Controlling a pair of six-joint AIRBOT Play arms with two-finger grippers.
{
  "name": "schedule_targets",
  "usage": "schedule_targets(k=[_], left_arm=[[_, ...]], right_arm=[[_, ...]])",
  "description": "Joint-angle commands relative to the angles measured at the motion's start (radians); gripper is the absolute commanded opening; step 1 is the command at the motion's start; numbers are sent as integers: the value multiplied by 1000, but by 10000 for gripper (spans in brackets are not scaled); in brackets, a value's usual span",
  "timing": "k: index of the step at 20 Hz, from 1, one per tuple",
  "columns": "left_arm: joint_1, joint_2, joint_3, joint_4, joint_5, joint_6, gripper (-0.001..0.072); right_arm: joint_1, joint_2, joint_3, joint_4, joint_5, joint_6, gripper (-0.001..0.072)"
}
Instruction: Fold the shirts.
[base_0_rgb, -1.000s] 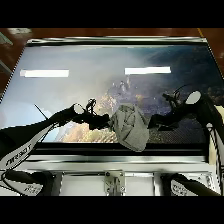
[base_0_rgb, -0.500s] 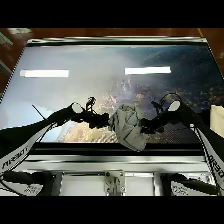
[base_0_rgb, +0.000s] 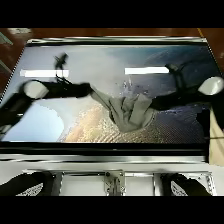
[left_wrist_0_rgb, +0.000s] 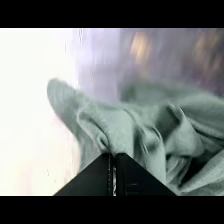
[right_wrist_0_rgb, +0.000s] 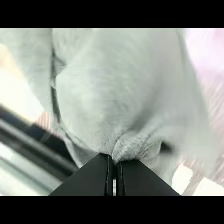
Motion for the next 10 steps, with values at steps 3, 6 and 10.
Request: schedule_targets(k=[3, 6, 10], left_arm=[[124, 309, 267, 161, -4, -25, 35], [193, 430, 312, 207, -23, -29, 35], [263, 540, 312, 207, -62, -28, 36]], right_arm=[[-3, 257, 271, -23, -191, -2, 58], [-3, 343, 312, -47, -311, 61, 58], [-3, 399, 312, -101, -321, 124, 59]])
